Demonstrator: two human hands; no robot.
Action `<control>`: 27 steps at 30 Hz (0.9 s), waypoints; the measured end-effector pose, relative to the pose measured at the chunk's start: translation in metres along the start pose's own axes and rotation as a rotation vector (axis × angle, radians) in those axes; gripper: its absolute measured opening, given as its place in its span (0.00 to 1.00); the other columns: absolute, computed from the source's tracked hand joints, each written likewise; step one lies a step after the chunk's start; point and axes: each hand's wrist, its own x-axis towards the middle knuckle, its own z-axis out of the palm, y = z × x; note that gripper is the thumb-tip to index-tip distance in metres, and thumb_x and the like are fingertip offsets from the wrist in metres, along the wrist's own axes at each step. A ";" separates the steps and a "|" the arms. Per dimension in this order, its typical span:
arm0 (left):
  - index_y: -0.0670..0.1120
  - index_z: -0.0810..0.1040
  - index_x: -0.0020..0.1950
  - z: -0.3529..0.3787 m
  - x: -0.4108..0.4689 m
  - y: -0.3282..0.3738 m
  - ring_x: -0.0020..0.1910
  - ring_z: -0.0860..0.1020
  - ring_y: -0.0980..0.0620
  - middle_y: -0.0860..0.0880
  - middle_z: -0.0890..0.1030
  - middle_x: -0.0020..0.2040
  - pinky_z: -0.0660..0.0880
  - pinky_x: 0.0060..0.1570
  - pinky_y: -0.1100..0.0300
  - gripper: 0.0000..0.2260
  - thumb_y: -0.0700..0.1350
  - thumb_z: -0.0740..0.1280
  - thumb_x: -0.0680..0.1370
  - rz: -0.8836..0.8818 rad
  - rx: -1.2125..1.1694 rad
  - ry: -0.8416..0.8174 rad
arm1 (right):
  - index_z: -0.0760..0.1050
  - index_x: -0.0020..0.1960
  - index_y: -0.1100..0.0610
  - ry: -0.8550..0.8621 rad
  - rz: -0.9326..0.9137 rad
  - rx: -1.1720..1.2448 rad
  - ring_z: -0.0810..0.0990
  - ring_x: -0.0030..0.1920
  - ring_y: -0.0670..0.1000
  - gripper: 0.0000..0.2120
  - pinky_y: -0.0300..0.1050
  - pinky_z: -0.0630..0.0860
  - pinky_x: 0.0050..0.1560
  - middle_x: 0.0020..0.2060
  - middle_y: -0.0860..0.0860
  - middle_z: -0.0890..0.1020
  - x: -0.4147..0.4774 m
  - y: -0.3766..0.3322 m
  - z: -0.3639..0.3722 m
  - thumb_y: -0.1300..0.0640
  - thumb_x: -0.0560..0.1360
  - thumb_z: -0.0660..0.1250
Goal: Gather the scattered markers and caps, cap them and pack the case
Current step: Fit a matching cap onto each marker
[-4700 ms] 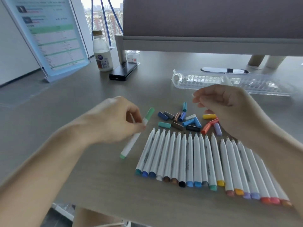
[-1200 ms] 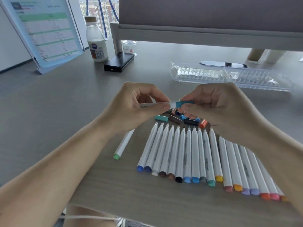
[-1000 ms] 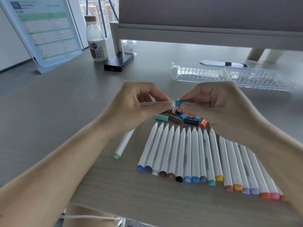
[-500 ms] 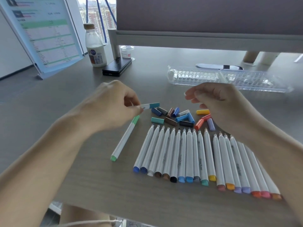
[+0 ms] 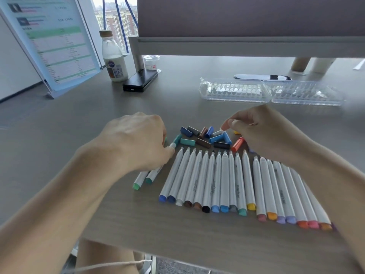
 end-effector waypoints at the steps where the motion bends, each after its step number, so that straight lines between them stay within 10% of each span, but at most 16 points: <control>1: 0.51 0.78 0.37 0.001 0.000 0.000 0.40 0.79 0.49 0.52 0.79 0.39 0.69 0.34 0.58 0.17 0.62 0.67 0.78 0.003 -0.003 -0.004 | 0.84 0.47 0.46 -0.001 -0.004 -0.001 0.77 0.28 0.55 0.14 0.46 0.72 0.32 0.33 0.58 0.84 0.000 0.000 0.000 0.54 0.83 0.60; 27: 0.49 0.82 0.37 0.007 0.001 0.003 0.37 0.82 0.51 0.52 0.82 0.35 0.82 0.40 0.54 0.16 0.61 0.72 0.75 0.081 -0.167 -0.028 | 0.84 0.50 0.46 0.007 -0.018 -0.020 0.85 0.37 0.63 0.12 0.50 0.80 0.34 0.35 0.50 0.85 -0.002 -0.001 0.001 0.55 0.83 0.61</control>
